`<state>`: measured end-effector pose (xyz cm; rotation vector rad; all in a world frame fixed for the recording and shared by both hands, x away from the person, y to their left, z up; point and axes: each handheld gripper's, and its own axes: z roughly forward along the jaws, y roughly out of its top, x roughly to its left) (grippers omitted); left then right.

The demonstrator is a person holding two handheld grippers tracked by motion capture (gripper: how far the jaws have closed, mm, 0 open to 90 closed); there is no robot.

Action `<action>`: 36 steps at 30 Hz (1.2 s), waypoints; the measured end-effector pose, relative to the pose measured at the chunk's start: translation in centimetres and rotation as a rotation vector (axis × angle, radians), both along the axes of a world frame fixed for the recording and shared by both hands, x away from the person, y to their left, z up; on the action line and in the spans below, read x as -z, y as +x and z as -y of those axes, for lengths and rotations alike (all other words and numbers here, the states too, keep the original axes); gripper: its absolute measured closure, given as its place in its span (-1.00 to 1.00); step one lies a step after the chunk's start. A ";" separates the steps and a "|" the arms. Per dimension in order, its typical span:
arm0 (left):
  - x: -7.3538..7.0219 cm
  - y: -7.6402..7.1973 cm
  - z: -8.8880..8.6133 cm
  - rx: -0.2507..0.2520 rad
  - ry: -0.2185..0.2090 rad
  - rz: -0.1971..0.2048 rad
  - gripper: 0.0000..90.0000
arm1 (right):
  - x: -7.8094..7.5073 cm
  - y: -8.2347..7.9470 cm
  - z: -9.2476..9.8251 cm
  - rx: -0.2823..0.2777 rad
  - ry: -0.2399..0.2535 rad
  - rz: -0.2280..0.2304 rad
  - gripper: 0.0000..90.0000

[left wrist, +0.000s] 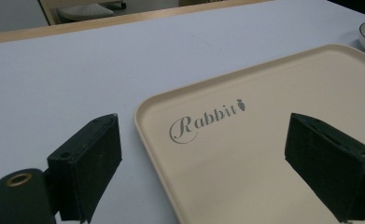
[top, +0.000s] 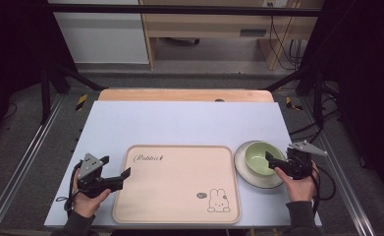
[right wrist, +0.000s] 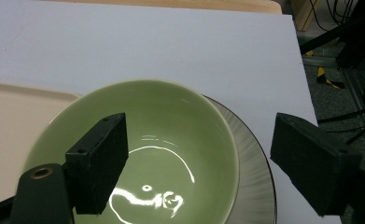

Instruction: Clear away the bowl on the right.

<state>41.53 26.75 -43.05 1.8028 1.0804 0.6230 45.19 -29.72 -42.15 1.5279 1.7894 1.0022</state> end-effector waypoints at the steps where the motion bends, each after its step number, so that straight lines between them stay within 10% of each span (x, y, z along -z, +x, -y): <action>1: 0.0 0.0 0.0 0.001 0.000 0.000 -0.76 | 0.0 0.3 0.0 0.005 0.001 -0.006 -0.54; 36: 0.0 0.0 0.0 -0.001 -0.002 0.002 -0.76 | 1.8 2.0 1.4 0.047 -0.019 -0.185 0.06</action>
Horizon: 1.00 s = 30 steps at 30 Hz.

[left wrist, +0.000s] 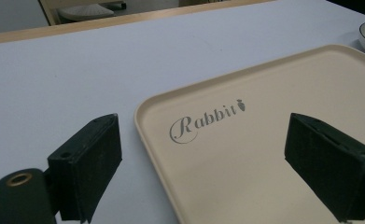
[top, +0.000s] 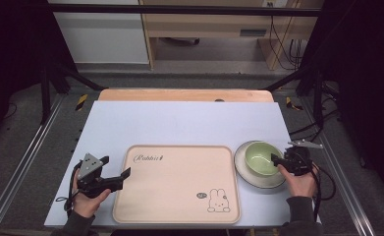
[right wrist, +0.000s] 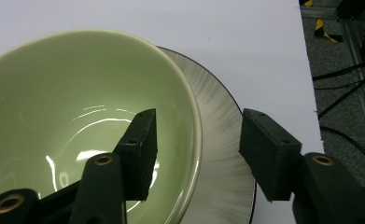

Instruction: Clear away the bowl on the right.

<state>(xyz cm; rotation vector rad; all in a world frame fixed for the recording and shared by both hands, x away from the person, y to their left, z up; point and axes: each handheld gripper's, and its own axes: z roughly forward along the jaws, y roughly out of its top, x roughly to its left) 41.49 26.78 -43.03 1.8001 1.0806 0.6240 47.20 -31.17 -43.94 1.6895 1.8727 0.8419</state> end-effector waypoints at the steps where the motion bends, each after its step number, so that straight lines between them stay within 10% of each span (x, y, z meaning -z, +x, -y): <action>1: 0.0 0.0 0.0 -0.001 -0.001 0.000 -0.76 | 0.0 0.0 0.1 -0.004 -0.006 -0.006 0.08; 30: 0.1 0.0 0.2 0.003 0.006 -0.003 -0.76 | 0.4 0.4 0.4 0.005 0.082 -0.105 0.57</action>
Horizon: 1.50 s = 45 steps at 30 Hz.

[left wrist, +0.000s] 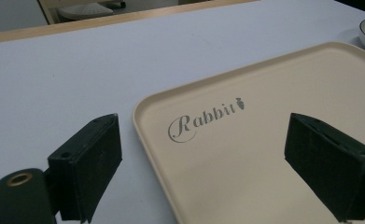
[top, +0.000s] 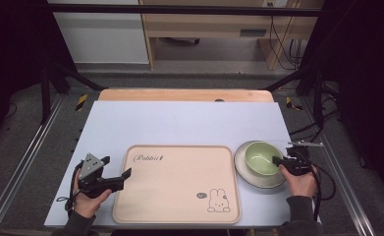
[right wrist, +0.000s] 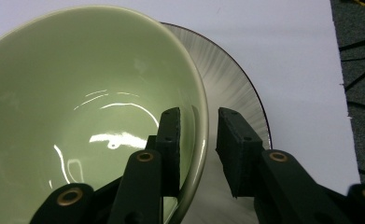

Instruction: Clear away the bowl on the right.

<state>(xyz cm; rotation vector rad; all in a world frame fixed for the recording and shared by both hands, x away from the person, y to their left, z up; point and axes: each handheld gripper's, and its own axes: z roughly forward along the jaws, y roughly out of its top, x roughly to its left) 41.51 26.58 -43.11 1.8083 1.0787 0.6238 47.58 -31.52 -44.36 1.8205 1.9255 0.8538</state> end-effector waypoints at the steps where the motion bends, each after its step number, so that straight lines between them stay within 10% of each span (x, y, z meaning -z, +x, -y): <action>1: 0.0 0.0 0.0 0.000 0.000 0.000 -0.76 | 0.1 0.1 0.0 0.000 0.001 -0.003 0.58; 45: 0.0 0.0 -0.1 -0.001 -0.001 0.001 -0.76 | 0.1 0.6 0.1 0.042 0.089 -0.066 0.87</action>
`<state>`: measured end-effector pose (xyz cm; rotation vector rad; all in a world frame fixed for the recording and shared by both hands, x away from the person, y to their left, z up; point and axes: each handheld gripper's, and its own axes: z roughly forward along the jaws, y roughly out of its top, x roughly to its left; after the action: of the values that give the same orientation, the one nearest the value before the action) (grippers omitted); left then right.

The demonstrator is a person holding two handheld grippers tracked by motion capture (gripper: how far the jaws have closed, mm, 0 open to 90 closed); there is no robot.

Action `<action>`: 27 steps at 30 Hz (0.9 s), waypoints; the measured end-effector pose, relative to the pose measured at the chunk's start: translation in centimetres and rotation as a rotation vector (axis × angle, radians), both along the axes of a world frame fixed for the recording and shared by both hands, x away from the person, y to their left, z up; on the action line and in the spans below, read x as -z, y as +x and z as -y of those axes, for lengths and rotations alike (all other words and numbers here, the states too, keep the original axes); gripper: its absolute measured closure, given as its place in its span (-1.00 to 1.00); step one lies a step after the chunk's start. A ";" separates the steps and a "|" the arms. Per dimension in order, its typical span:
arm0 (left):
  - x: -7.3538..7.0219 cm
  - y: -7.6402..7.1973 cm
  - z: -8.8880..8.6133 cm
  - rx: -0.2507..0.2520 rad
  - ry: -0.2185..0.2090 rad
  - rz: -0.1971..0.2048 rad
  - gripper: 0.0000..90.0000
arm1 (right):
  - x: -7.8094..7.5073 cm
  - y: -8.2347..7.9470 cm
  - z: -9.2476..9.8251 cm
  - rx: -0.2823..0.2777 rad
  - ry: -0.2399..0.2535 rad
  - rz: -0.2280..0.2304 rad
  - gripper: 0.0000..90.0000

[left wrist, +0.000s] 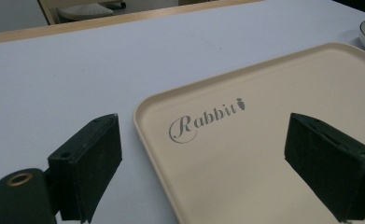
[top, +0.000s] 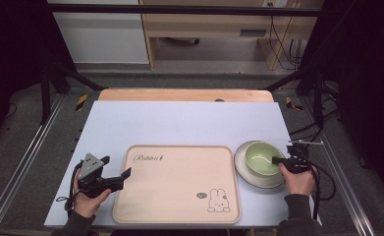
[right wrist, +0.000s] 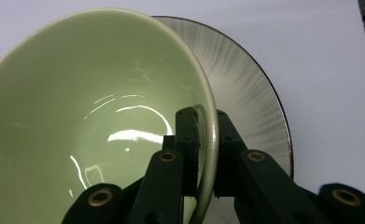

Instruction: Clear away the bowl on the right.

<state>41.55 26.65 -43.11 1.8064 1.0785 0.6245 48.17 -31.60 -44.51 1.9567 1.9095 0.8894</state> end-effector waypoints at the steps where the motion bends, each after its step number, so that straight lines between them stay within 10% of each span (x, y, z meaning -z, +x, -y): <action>1: 0.0 0.0 0.0 0.000 0.000 0.000 -0.76 | 0.0 0.0 0.0 -0.003 -0.002 0.006 0.87; 27: -0.1 -0.1 -0.1 0.000 -0.002 0.003 -0.76 | -1.0 -0.5 -0.6 0.009 0.001 0.042 0.86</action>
<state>41.49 26.70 -42.97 1.8035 1.0768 0.6261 47.71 -30.98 -43.53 1.9296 1.8763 0.9218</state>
